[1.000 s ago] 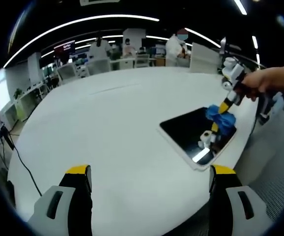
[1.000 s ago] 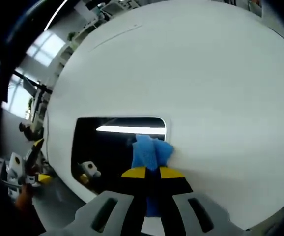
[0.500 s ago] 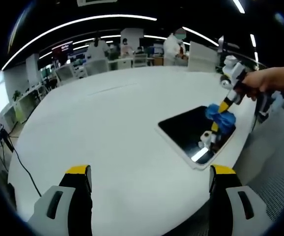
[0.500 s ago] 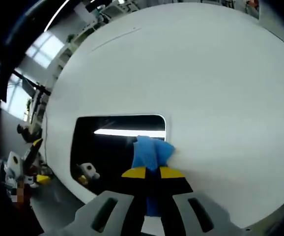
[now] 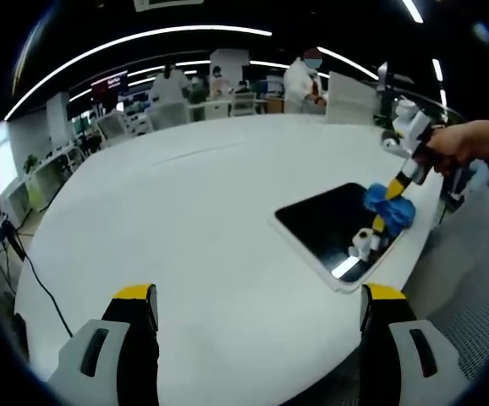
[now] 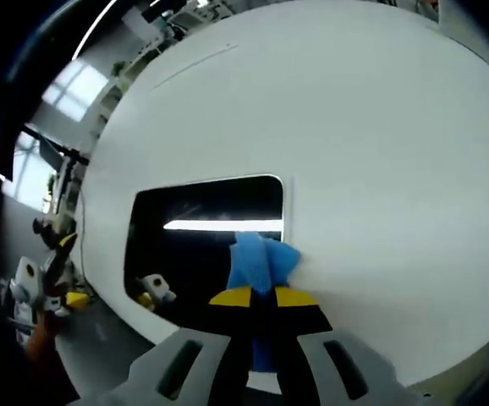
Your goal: Wipe the mirror surface with the cleaning cloth until all visible marks leave the cleaned area.
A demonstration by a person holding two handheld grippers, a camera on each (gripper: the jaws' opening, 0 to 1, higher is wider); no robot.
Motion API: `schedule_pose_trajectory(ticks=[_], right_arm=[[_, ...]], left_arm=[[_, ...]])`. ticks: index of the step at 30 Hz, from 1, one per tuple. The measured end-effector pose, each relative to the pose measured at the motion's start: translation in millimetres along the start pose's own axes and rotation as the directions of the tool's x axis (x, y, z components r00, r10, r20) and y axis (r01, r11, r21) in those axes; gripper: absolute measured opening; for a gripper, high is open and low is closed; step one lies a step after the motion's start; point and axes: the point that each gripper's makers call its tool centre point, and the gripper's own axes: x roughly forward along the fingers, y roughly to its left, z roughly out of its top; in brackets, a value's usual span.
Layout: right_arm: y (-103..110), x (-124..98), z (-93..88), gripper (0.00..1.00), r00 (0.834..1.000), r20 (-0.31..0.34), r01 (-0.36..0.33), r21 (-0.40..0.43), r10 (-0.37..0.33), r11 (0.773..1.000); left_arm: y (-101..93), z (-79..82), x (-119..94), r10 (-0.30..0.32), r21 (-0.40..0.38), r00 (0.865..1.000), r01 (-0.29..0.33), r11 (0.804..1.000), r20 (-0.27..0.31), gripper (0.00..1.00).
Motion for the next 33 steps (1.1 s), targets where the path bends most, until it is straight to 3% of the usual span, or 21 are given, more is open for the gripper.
schedule_pose_trajectory(ticks=[33], right_arm=[[1, -7, -17.5, 0.02, 1.0, 0.001, 0.001, 0.051, -0.001, 0.999]], left_arm=[[-0.3, 3.0, 0, -0.002, -0.016, 1.0, 0.003, 1.0, 0.023, 1.0]])
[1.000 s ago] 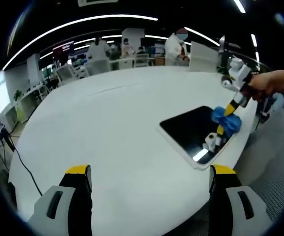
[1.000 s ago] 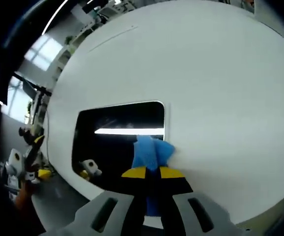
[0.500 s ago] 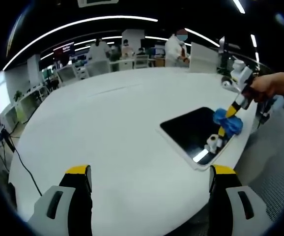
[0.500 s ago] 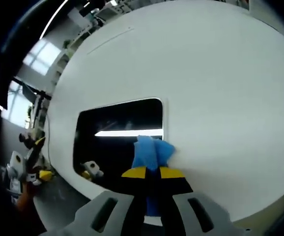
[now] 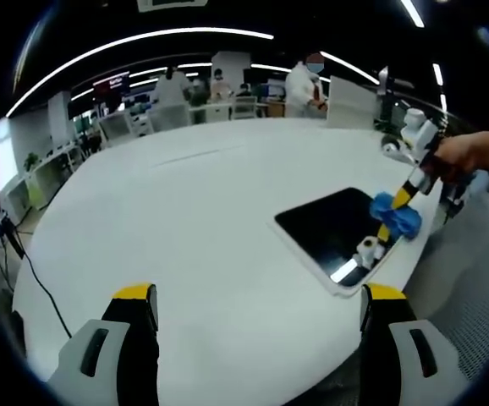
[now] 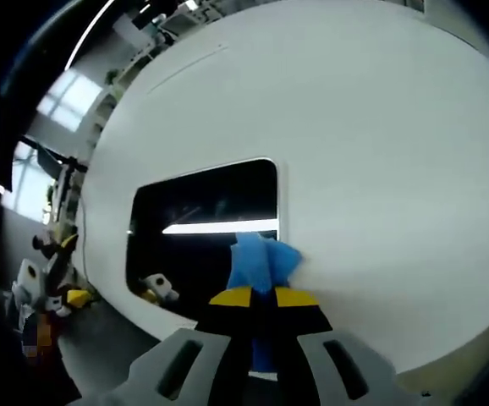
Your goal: Wipe the mirror surface with the cleaning cloth until all visible marks leave the cleaned area.
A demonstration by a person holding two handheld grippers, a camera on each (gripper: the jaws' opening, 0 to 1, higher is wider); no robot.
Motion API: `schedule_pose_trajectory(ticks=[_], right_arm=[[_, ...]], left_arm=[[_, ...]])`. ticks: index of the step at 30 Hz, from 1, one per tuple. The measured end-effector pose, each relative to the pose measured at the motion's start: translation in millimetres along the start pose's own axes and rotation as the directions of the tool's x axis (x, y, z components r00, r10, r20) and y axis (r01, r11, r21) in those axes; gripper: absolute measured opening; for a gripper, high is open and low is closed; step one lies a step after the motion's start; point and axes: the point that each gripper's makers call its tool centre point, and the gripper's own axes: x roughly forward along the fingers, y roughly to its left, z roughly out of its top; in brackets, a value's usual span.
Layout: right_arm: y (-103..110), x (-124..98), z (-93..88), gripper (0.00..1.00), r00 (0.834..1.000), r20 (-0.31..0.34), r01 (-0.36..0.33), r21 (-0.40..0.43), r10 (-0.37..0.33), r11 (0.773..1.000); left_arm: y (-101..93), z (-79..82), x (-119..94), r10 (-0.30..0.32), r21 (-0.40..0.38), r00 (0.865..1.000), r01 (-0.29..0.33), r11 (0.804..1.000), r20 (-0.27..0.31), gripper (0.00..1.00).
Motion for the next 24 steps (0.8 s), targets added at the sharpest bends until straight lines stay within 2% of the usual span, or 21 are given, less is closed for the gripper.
schedule_pose_trajectory(ticks=[9, 24], right_arm=[[1, -2, -6.2, 0.03, 1.0, 0.011, -0.008, 0.019, 0.008, 1.0], [1, -1, -13.8, 0.02, 1.0, -0.018, 0.002, 0.012, -0.001, 1.0]], left_arm=[[1.6, 0.5, -1, 0.013, -0.005, 1.0, -0.013, 1.0, 0.001, 1.0], [2.1, 1.5, -1, 0.015, -0.003, 1.0, -0.015, 1.0, 0.004, 1.0]])
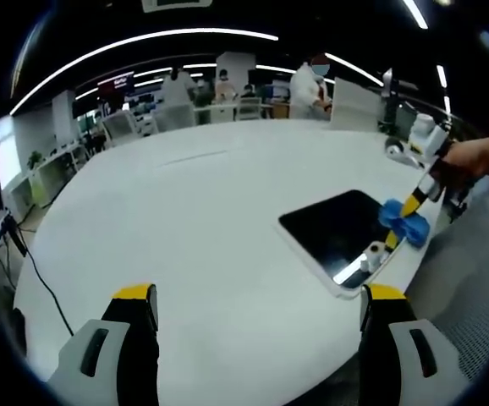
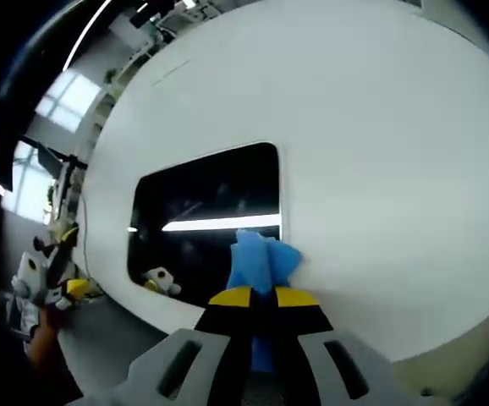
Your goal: Wipe the mirror surface with the cleaning cloth until all visible marks leave the cleaned area.
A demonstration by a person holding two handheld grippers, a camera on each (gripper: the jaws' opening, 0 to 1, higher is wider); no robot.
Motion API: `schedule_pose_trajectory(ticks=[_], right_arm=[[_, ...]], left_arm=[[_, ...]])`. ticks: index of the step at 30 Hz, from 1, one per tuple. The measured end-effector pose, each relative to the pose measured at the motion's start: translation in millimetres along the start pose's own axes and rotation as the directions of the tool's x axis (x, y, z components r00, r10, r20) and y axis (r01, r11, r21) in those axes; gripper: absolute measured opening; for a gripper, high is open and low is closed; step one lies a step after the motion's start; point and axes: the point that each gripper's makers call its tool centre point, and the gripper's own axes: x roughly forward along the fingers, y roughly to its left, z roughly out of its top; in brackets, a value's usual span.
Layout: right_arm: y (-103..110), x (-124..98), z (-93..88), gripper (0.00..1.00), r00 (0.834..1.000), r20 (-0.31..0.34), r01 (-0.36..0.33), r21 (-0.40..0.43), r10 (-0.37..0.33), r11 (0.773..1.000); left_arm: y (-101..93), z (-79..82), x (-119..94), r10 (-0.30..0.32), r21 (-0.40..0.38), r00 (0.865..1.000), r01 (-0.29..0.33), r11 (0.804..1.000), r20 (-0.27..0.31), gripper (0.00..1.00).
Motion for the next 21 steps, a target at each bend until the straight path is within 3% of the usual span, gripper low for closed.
schedule_pose_trajectory(ticks=[17, 21], right_arm=[[4.1, -3.5, -6.0, 0.02, 1.0, 0.008, -0.013, 0.042, 0.013, 0.999], [3.0, -1.9, -4.7, 0.02, 1.0, 0.011, -0.011, 0.031, 0.011, 0.999]], left_arm=[[-2.3, -1.8, 0.7, -0.016, 0.008, 1.0, 0.016, 1.0, -0.01, 1.0], [1.1, -0.3, -1.2, 0.004, 0.012, 1.0, -0.004, 1.0, -0.003, 1.0]])
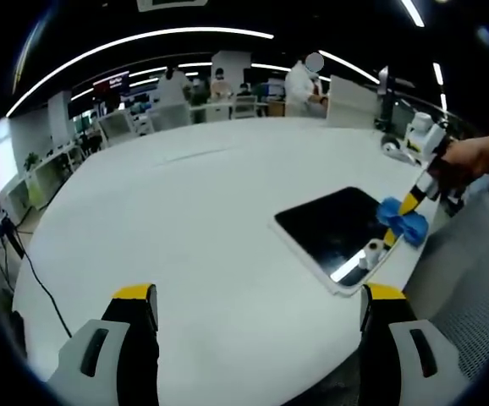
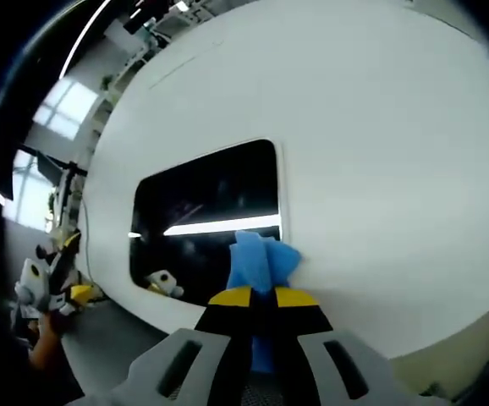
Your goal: Wipe the mirror surface with the cleaning cloth until all visible marks leave the cleaned area.
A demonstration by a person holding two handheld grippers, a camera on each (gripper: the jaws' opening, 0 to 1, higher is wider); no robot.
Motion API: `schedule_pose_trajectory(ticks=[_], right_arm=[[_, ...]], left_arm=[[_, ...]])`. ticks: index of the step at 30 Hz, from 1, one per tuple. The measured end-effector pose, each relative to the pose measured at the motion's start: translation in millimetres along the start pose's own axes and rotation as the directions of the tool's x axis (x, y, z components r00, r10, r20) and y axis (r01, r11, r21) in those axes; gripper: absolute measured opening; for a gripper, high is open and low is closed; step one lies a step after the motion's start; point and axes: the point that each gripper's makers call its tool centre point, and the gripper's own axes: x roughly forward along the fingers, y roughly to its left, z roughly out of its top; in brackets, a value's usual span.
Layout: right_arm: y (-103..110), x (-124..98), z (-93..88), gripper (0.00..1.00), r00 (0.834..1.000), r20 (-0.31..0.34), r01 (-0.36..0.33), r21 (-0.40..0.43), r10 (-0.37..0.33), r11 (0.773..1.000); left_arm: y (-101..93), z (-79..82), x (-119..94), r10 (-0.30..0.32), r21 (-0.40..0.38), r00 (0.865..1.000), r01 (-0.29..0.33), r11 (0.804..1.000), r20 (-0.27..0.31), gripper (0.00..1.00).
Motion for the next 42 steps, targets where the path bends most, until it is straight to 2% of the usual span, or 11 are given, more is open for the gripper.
schedule_pose_trajectory(ticks=[3, 10, 20, 34, 42], right_arm=[[0, 1, 0.5, 0.02, 1.0, 0.001, -0.002, 0.004, 0.002, 1.0], [-1, 1, 1.3, 0.02, 1.0, -0.011, 0.005, -0.008, -0.005, 1.0], [-2, 4, 3.1, 0.02, 1.0, -0.011, -0.002, 0.02, 0.002, 1.0], [15, 11, 4.0, 0.02, 1.0, -0.018, -0.011, 0.014, 0.011, 1.0], [26, 10, -1.7, 0.02, 1.0, -0.019, -0.011, 0.005, 0.011, 1.0]], left_arm=[[2.1, 0.7, 0, 0.009, -0.024, 1.0, -0.009, 1.0, 0.012, 1.0], [4.6, 1.8, -1, 0.024, -0.024, 1.0, -0.024, 0.999, 0.018, 1.0], [-1.0, -0.4, 1, -0.004, -0.021, 1.0, 0.004, 1.0, 0.005, 1.0], [-1.8, 0.4, 1, -0.011, -0.004, 1.0, 0.011, 1.0, 0.006, 1.0], [-1.8, 1.6, 1, -0.012, -0.001, 1.0, 0.012, 1.0, 0.012, 1.0]])
